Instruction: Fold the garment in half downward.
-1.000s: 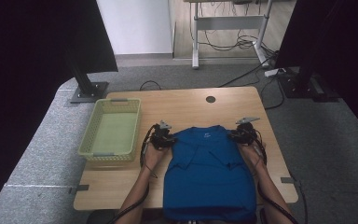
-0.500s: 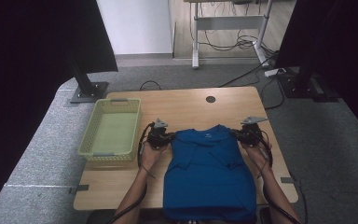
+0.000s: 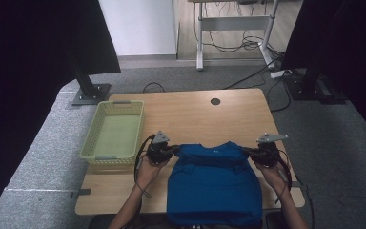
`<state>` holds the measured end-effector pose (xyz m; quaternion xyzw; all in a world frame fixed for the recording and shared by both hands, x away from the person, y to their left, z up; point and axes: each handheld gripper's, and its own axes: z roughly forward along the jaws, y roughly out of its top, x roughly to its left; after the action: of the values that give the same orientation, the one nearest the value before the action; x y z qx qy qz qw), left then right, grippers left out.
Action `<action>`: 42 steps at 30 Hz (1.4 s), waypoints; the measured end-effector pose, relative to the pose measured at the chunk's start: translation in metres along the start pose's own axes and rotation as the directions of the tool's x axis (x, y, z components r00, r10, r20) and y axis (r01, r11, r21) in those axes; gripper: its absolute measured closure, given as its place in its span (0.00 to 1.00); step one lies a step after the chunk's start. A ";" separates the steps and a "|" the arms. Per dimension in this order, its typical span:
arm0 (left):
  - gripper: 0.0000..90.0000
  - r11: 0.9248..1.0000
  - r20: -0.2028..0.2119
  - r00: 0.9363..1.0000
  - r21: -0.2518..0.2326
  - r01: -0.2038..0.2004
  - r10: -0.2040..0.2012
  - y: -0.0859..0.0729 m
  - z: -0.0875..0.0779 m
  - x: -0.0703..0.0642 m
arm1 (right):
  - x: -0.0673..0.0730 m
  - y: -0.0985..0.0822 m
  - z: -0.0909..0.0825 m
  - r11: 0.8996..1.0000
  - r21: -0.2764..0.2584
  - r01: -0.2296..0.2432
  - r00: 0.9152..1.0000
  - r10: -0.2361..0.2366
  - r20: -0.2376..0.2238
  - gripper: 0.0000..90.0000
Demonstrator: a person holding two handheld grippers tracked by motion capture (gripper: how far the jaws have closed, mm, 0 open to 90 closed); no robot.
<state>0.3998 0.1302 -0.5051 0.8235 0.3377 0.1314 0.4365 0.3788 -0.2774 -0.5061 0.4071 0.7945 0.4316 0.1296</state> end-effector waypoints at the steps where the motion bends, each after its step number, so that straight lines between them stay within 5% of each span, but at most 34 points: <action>1: 0.95 1.000 0.007 1.000 0.000 0.001 -0.001 -0.002 -0.001 -0.003 | 0.002 -0.003 -0.002 1.000 0.009 -0.002 1.000 0.002 -0.004 0.95; 14: 0.95 0.992 0.056 0.998 0.124 -0.023 0.017 -0.047 0.003 -0.032 | 0.026 -0.052 -0.001 0.989 0.148 0.022 1.000 -0.019 -0.020 0.94; 19: 0.95 0.989 0.017 0.998 0.134 -0.059 0.057 -0.045 0.008 -0.034 | 0.027 -0.055 0.003 0.988 0.152 0.030 1.000 -0.030 -0.003 0.94; 33: 0.94 0.995 -0.052 0.998 0.089 -0.039 0.044 -0.018 0.047 0.008 | -0.012 -0.021 0.038 0.991 0.131 -0.009 0.997 -0.001 0.080 0.95; 42: 0.94 0.993 -0.109 0.993 0.115 -0.029 0.042 0.005 0.070 0.034 | -0.036 0.001 0.063 0.992 0.119 -0.034 0.993 0.020 0.114 0.95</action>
<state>0.4632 0.1067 -0.5448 0.8442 0.3537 0.1657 0.3672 0.4375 -0.2681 -0.5474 0.4486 0.8050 0.3607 0.1434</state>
